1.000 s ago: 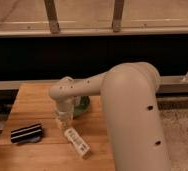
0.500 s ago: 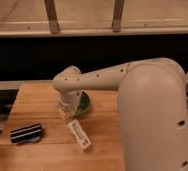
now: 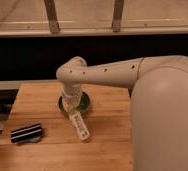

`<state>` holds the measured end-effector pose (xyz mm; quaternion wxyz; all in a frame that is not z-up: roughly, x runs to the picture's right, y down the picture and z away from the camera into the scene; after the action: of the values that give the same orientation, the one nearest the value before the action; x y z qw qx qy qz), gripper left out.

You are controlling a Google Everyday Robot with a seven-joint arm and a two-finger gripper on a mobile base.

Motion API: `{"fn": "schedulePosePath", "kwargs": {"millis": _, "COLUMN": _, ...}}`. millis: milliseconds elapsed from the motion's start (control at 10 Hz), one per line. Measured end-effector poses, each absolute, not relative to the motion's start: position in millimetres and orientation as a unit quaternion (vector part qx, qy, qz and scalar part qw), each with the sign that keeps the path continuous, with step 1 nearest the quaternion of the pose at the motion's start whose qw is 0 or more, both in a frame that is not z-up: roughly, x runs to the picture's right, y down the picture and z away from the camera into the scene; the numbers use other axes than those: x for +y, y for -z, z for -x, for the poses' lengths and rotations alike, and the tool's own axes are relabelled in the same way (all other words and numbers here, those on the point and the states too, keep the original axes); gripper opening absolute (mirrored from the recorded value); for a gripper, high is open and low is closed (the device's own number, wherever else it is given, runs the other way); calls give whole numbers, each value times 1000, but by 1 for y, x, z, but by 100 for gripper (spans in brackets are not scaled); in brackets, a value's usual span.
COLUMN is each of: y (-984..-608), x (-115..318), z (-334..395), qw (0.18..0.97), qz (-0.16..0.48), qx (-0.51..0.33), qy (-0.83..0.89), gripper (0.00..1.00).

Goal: Stand the bottle upright

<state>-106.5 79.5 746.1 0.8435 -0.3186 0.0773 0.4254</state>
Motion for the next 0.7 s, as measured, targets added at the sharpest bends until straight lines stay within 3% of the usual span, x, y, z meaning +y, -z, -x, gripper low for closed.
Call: {"fn": "schedulePosePath", "kwargs": {"millis": 700, "y": -738, "x": 18, "z": 94, "qw": 847, "qz": 284, "qx": 57, "qy": -446, "gripper": 0}}
